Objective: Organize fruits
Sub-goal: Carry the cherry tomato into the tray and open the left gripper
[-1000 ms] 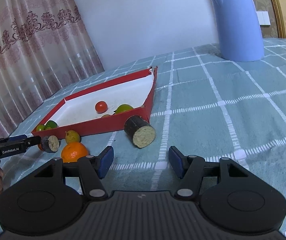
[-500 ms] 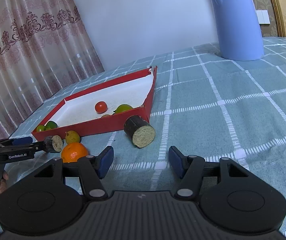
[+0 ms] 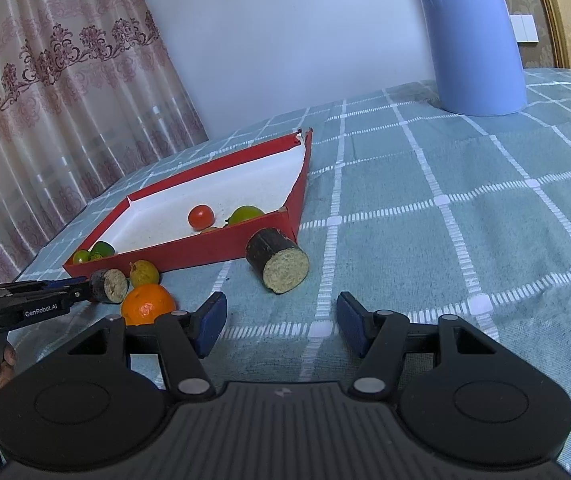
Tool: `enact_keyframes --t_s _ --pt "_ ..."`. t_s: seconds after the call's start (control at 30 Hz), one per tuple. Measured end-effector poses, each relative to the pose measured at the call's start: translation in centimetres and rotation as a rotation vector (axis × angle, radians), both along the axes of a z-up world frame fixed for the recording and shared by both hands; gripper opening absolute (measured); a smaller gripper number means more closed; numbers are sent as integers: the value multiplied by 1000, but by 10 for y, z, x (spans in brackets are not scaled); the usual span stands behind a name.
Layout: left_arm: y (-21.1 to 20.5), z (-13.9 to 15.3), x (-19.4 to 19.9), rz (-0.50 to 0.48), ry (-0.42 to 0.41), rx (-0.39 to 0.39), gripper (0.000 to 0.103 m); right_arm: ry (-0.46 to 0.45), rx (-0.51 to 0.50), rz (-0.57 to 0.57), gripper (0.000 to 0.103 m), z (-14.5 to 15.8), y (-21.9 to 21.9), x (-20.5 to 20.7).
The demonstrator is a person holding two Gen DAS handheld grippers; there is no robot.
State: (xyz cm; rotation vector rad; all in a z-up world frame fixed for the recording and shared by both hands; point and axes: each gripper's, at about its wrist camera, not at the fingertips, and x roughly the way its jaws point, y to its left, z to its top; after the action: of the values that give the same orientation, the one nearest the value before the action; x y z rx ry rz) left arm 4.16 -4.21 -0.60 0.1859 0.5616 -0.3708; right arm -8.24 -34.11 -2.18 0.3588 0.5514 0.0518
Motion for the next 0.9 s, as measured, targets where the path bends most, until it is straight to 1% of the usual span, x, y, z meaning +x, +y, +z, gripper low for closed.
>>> enact_keyframes --t_s 0.1,0.2,0.33,0.47,0.6,0.63,0.67,0.7,0.73,0.77,0.8,0.87,0.9 --pt "5 8 -1 0 -15 -34 23 3 1 0 60 -1 1 0" --pt "1 20 2 4 -50 -29 23 2 7 2 62 -1 0 1" --pt "-8 31 21 25 -66 -29 23 3 15 2 62 -2 -2 2" --pt "-20 32 40 54 -63 -20 23 2 27 2 62 -3 -3 1" --pt "-27 31 46 82 -76 -7 24 3 33 3 62 -3 -4 2" --pt "-27 31 46 94 -79 -9 31 3 37 3 62 -3 -5 2" --pt "-25 32 44 109 -87 -9 55 2 40 3 62 -3 -5 1" --pt "-22 33 41 128 -106 -13 82 2 43 3 62 -4 -5 1" --pt "-19 35 36 154 -138 -16 90 1 45 3 62 -3 -6 1" --pt "-17 38 32 173 -166 -17 94 1 47 3 62 -3 -6 1" --pt "-14 40 28 175 -181 -18 94 1 48 3 62 -4 -7 1" --pt "-7 42 19 174 -192 -17 94 1 48 3 62 -4 -7 1" --pt "-3 41 14 199 -192 -3 96 2 47 3 62 -3 -6 1"
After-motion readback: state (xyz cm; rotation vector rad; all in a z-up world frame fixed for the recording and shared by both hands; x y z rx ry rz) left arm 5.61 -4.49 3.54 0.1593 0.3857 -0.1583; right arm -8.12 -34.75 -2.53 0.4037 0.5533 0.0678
